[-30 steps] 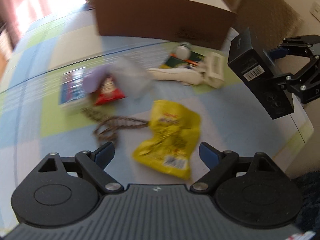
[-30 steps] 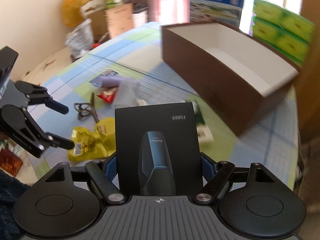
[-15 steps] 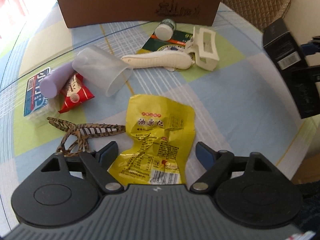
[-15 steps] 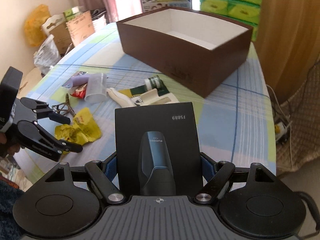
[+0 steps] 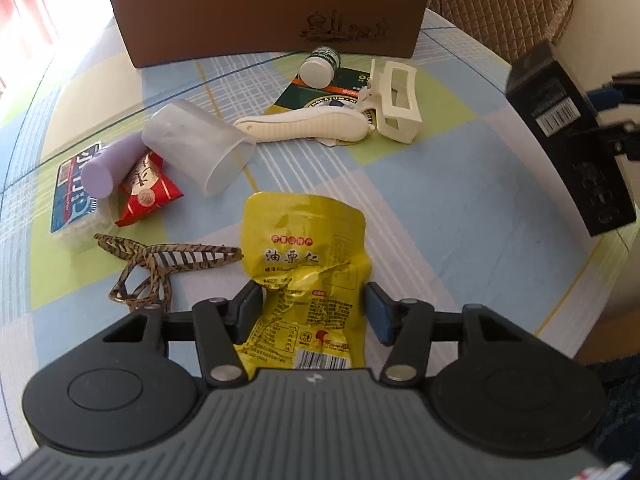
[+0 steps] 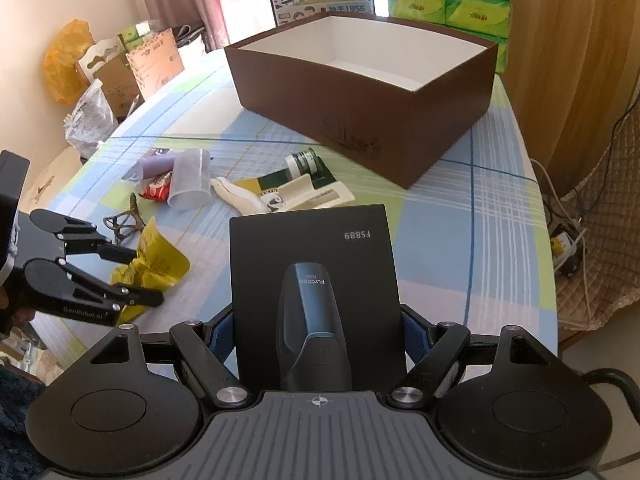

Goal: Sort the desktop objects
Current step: 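Grasp the yellow snack packet with the left tool while the right tool holds the shaver box, then carry the yellow packet and shaver box over the brown box with both tools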

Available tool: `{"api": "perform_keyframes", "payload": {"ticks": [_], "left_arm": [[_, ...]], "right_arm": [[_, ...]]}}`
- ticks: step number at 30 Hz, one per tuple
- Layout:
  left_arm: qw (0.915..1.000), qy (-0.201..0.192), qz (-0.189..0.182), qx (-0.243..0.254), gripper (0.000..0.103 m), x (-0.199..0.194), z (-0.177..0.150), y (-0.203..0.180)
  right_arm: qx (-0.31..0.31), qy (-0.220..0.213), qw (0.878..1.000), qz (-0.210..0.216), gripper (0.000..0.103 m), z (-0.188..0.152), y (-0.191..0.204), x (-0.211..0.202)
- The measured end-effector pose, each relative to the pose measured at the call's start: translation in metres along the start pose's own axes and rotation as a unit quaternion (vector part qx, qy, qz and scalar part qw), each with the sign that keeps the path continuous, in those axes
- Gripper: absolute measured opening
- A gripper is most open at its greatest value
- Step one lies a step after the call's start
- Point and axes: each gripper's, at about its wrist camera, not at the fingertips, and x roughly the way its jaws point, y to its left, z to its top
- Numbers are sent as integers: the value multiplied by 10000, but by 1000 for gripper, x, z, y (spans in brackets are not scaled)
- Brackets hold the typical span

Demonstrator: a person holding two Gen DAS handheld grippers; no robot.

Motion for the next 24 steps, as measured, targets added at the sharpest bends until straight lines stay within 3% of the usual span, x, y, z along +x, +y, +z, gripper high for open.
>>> {"api": "perform_keyframes", "payload": {"ticks": [13,24], "left_arm": [[9985,-515,21,-191,49,-49,31,25],[9922,-1243,66,-66,49,-72,114,74]], "right_arm": [[-39,-129,9999,71,77,33,13,2],[282,-595,9978,-66,77,109,17,5]]}}
